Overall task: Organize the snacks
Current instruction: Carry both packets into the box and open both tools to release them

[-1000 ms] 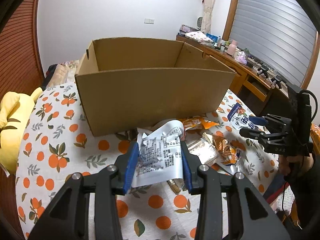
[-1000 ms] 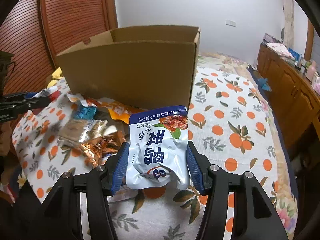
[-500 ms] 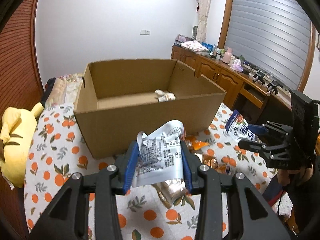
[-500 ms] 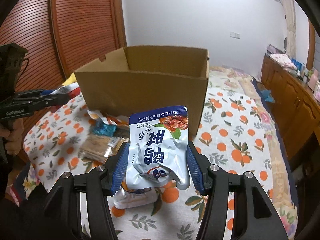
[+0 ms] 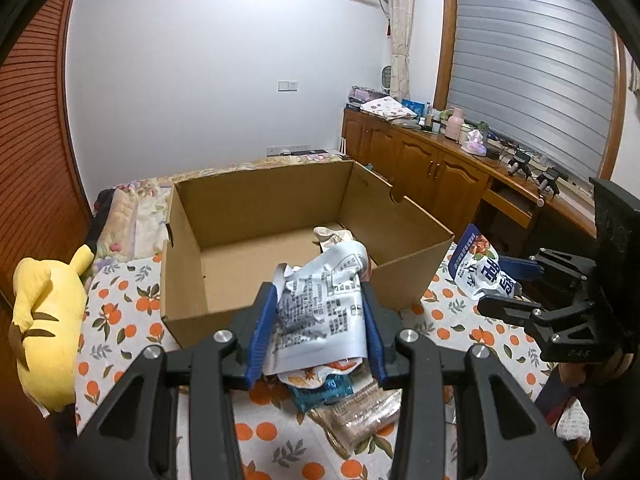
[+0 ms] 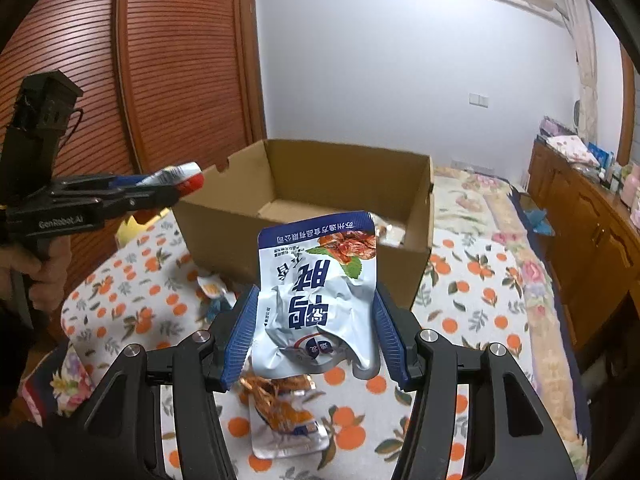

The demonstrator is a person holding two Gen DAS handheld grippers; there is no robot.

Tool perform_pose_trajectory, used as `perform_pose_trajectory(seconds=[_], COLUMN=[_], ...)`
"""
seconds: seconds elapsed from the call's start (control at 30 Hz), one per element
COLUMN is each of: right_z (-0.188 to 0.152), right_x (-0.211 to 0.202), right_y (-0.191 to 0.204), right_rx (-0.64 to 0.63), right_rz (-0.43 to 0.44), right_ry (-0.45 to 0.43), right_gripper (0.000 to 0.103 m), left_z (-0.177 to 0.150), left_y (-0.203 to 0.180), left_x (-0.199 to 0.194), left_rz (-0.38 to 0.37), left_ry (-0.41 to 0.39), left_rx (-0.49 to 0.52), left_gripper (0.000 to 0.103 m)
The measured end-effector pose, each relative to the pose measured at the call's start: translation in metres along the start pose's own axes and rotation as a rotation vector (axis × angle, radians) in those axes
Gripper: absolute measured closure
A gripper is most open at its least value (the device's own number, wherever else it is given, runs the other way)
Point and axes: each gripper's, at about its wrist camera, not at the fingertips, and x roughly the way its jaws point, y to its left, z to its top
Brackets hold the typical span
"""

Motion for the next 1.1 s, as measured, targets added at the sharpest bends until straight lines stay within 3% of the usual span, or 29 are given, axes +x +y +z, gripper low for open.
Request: perform_pose_trajectory(seconds=[0.4,1.1], right_z=[0.024,0.051], right_x=[0.009,0.051], right_y=[0.003,0.003], right_rx=[-0.012,-0.021], right_rz=[-0.002,-0.016], right_ry=[-0.017,0.015], right_gripper=[0.046,0.046], left_z=[0.023,0.033], left_y=[0.004,0.04], left_x=[0.022,0.077], left_rz=[0.024,0.07], left_ry=[0.012,0.074], left_rx=[0.015,-0.052], left_gripper=[0.064,0.062])
